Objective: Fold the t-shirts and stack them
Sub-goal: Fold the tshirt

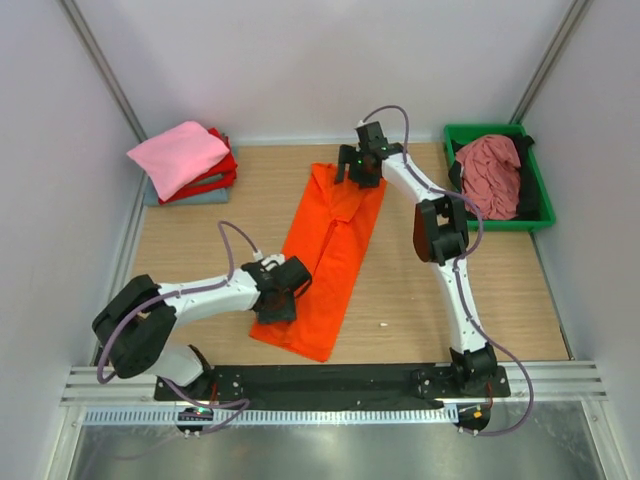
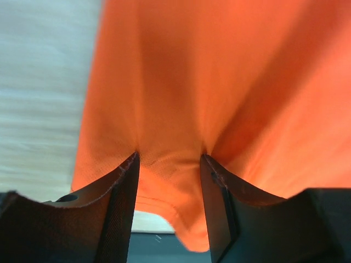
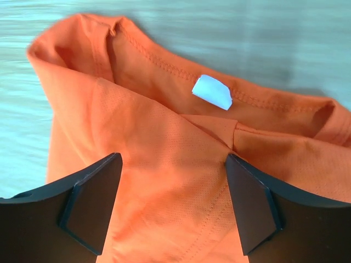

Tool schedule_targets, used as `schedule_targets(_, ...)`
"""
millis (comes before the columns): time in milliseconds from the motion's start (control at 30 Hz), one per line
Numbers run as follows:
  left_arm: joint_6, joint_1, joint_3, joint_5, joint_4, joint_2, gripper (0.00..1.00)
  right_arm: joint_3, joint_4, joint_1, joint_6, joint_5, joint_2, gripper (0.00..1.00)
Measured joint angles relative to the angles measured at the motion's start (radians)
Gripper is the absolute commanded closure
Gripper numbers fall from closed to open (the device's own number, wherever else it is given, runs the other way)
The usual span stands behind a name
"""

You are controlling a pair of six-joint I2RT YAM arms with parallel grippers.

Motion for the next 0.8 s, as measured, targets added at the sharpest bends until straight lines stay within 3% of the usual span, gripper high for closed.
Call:
schedule_targets(167, -0.115, -0.171, 0.030, 0.055, -0.001, 0.024, 0.50, 0.075, 0.068, 0.037, -0.024, -0.109, 0.061, 0.15)
schedule_targets(500, -0.184, -0.278, 0.191, 0.082, -0.026, 0.128, 0.50, 0.088, 0.181, 0.048, -0.025, -0.175, 0.091, 0.12)
schedule_targets(600, -0.185, -0.291, 0.230, 0.066, -0.069, 0.113, 0.46, 0.093, 0.187, 0.048, -0.026, -0.186, 0.095, 0.12)
schedule_targets(800, -0.146, -0.292, 0.332, -0.084, -0.260, -0.061, 0.29, 0.103, 0.179, 0.048, -0.040, -0.210, 0.087, 0.02)
